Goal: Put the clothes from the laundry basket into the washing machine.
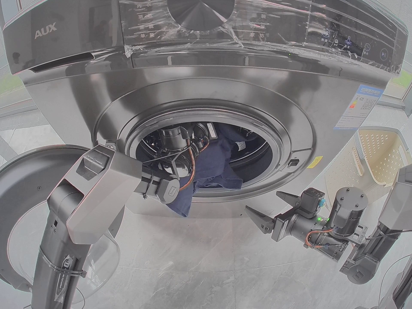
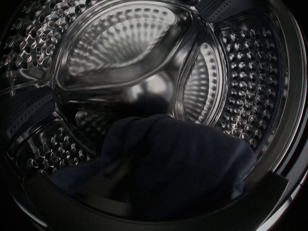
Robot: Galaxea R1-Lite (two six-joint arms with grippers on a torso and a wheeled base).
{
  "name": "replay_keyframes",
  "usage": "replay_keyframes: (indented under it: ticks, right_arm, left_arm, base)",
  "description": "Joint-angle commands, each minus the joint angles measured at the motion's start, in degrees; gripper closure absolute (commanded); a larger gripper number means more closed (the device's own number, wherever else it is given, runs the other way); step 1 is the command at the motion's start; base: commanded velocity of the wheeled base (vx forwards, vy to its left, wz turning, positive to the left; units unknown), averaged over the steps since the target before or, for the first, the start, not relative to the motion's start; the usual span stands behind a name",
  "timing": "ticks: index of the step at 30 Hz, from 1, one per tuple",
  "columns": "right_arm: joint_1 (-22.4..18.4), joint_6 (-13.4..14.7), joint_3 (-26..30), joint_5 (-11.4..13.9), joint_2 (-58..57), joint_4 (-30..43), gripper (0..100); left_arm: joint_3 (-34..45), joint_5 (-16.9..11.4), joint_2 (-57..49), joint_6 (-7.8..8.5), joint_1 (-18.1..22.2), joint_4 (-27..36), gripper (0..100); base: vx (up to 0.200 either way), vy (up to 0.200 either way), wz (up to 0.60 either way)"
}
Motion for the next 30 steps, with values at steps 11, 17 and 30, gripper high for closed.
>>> replay_keyframes:
  ticks: [11,17,30]
  right_arm:
    - [0.1,-0.1,0.1,0.0,0.7,0.1,0]
    - [0.2,-0.1,0.1,0.0,0.9,0.0,0]
    - [0.5,-0.1,-0.1,0.0,0.9,0.0,0]
  left_arm:
    - [19.0,-1.1,-11.0,0.18,-0.6,13.0,0]
    - [18.8,-1.2,-9.1,0.27,-0.6,14.1,0]
    - [12.3,-2.0,-4.5,0.09,-2.0,14.5,100]
  base:
    - [0.0,0.0,0.0]
    - [0.0,0.0,0.0]
    - [0.0,0.0,0.0]
